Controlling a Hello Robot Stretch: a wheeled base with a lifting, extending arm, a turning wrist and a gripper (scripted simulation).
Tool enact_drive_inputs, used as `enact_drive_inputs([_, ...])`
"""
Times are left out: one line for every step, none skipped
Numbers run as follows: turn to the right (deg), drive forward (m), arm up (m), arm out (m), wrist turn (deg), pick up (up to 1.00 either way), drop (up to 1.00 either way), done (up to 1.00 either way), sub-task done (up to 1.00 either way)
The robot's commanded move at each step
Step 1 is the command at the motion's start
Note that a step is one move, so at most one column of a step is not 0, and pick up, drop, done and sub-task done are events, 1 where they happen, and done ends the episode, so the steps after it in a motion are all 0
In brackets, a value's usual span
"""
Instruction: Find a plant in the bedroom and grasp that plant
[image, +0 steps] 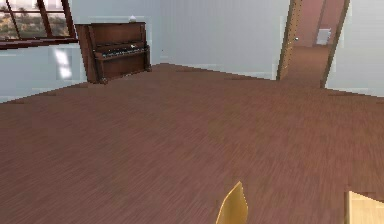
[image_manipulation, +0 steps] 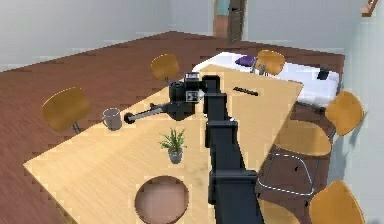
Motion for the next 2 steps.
enact_drive_inputs([0.0, 0.0, 0.0, 0.0, 33.0, 0.0, 0.0, 0.0, 0.0])
enact_drive_inputs([0.0, 0.0, -0.3, 0.0, 0.0, 0.0, 0.0, 0.0, 0.0])
